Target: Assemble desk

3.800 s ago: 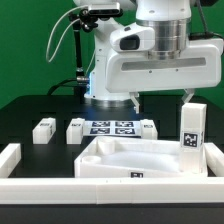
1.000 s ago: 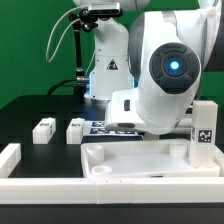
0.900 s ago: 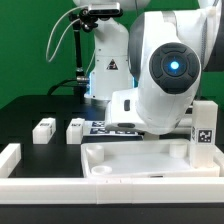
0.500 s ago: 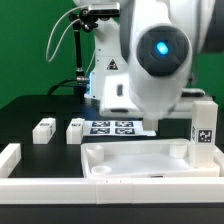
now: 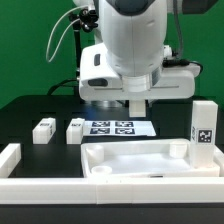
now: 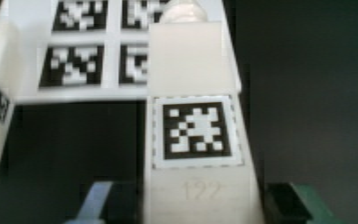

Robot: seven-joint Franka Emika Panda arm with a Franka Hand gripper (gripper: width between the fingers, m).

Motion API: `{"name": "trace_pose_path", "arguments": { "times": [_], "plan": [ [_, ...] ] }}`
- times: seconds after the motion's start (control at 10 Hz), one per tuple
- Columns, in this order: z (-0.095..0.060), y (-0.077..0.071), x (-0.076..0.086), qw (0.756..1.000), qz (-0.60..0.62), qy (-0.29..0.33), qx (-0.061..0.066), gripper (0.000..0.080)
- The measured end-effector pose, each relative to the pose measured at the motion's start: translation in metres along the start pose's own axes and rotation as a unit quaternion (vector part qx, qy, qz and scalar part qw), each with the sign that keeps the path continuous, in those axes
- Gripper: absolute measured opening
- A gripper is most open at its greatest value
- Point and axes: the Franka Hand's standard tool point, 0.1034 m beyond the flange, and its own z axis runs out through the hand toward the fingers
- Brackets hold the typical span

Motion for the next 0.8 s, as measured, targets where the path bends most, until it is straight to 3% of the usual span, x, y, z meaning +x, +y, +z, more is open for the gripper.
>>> {"name": "trace_pose_path", "arguments": {
  "times": [0.2,0.3,0.4,0.5,0.6,0.7,0.8],
  "plan": [
    [-0.008,-0.001,0.002,0.997,-0.001,0.078,0.005,0.0287],
    [-0.038,-0.006,-0.013,0.994,0.015,0.069,0.087,0.0287],
    [-0.078,0.011,-0.002,0.984,0.033,0.126,0.125,0.0287],
    [-0.098,0.021,-0.005,0.975,0.043,0.178,0.129,0.0287],
    [-0.098,0.024,-0.014,0.965,0.053,0.221,0.130,0.0287],
    [-0.083,0.026,-0.017,0.960,0.059,0.243,0.127,0.0287],
    [-0.085,0.027,-0.012,0.951,0.064,0.279,0.121,0.0287]
  ]
}}
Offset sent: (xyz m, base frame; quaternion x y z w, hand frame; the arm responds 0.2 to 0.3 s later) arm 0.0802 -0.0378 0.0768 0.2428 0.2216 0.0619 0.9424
